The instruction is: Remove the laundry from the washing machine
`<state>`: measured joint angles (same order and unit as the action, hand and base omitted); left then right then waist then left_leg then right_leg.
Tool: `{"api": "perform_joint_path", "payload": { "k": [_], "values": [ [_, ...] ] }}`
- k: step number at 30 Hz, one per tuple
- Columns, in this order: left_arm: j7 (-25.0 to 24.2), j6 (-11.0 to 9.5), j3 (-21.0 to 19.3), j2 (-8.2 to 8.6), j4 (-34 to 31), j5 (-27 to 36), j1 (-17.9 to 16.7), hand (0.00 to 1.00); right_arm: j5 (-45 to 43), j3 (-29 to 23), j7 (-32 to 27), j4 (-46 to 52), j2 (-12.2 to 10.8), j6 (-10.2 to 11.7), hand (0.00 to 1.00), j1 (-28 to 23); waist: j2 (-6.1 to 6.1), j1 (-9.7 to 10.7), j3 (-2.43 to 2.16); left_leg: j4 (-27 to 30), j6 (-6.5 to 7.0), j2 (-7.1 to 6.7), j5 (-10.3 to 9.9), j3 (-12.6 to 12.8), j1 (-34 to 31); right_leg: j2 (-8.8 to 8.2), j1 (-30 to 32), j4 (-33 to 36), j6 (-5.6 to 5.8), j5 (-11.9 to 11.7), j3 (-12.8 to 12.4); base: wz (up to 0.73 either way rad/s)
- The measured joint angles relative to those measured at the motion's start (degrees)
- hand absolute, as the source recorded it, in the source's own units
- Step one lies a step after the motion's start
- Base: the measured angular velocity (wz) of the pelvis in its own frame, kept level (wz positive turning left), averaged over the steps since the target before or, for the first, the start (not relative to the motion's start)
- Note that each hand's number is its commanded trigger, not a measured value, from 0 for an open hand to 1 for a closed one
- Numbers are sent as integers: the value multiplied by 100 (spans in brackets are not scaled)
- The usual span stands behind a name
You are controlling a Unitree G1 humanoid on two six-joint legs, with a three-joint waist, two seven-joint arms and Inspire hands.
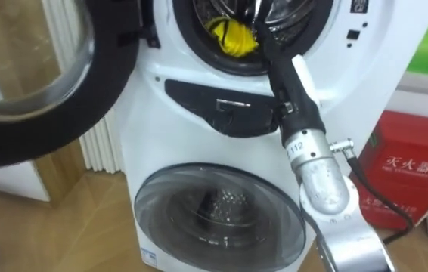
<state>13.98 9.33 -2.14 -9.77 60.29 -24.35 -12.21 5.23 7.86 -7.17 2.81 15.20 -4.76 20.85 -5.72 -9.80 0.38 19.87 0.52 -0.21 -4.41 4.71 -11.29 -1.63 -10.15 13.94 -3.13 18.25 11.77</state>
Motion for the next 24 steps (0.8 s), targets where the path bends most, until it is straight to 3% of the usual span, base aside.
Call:
{"api": "perform_joint_path", "payload": {
  "k": [4, 6, 7, 8, 11, 13, 14, 16, 17, 19, 20, 21, 23, 24],
  "values": [
    [0, -4, -7, -13, -90, -6, 107, 0, 15, -10, -33, 2, 86, -2, 0, -4, 4, 187, 30, 20, 88, -129, -122, 85, -15, -163, 18, 113, 195, 108, -4, 0],
    [-19, 12, -7, 4, -97, -9, 252, 0, -109, -19, -65, 19, 77, -7, 0, -13, -18, 198, 34, 111, 162, -225, -277, 167, -13, -325, 117, 429, 467, 261, -9, -6],
    [-31, 21, -7, 2, -98, -9, 288, 0, -130, -15, -83, 57, 73, -7, 0, -24, -20, 225, 35, 151, 191, -256, -328, 173, -14, -367, 130, 537, 536, 300, -9, -3],
    [-51, 36, -7, 1, -97, -7, 350, 0, -138, -17, -130, 105, 77, -14, 0, -92, -15, 275, 31, 215, 247, -321, -441, 187, 16, -462, 189, 842, 644, 361, -10, 7],
    [-55, 72, -5, -20, -131, -1, 499, 0, -395, -22, -256, 176, 74, 53, 0, -293, -4, 421, 29, 274, 402, -461, -635, 216, 224, -754, 576, 2126, 716, 281, 116, -1],
    [-51, 67, 5, -21, -133, -13, 568, 0, -456, -114, -342, 176, 68, 52, 0, -412, 30, 497, 42, 260, 500, -507, -709, 173, 414, -852, 727, 2703, 610, 19, 68, 4],
    [-45, 59, 17, -31, -144, -41, 579, 0, -465, -261, -404, 173, 52, 31, 0, -540, 105, 507, 45, 201, 543, -498, -762, 67, 611, -840, 813, 2961, 606, -274, 39, 0],
    [82, 19, 28, -81, -182, -48, 575, 0, -516, -421, -463, 161, 42, -23, 0, -632, 204, 478, 40, -31, 587, -405, -744, 16, 820, -689, 1024, 2897, 576, -166, -183, -11],
    [146, 24, 56, -138, -157, -48, 553, 0, -517, -475, -481, 161, 44, -64, 0, -634, 222, 506, 41, -156, 599, -348, -686, 16, 910, -559, 1205, 2556, 559, -23, -234, -13],
    [166, 28, 194, -244, -96, -46, 500, 0, -520, -552, -606, 169, 49, -123, 0, -625, 208, 508, 29, -242, 615, -319, -652, 17, 965, -427, 1412, 1761, 550, 2, -234, 0],
    [179, 49, 273, -257, -61, -46, 487, 0, -519, -588, -698, 168, 47, -150, 0, -622, 210, 508, 29, -278, 618, -333, -651, 17, 1009, -374, 1465, 1206, 498, -140, -240, 11],
    [209, 57, 295, -243, -39, -54, 424, 0, -553, -583, -771, 167, 46, -177, 0, -621, 208, 501, 25, -347, 619, -360, -653, 20, 1097, -321, 1493, 826, 423, -528, -265, 13],
    [236, 55, 283, -210, 46, -58, 274, 0, -567, -588, -768, 173, 62, -213, 0, -614, 230, 489, -13, -473, 590, -357, -643, 0, 1215, -224, 1400, 559, 321, -969, -372, -1],
    [242, 63, 274, -199, 68, -60, 170, 0, -558, -583, -758, 180, 70, -213, 0, -557, 254, 451, -23, -552, 541, -318, -633, -9, 1252, -160, 1340, 392, 285, -1055, -359, -13]
  ]
}}
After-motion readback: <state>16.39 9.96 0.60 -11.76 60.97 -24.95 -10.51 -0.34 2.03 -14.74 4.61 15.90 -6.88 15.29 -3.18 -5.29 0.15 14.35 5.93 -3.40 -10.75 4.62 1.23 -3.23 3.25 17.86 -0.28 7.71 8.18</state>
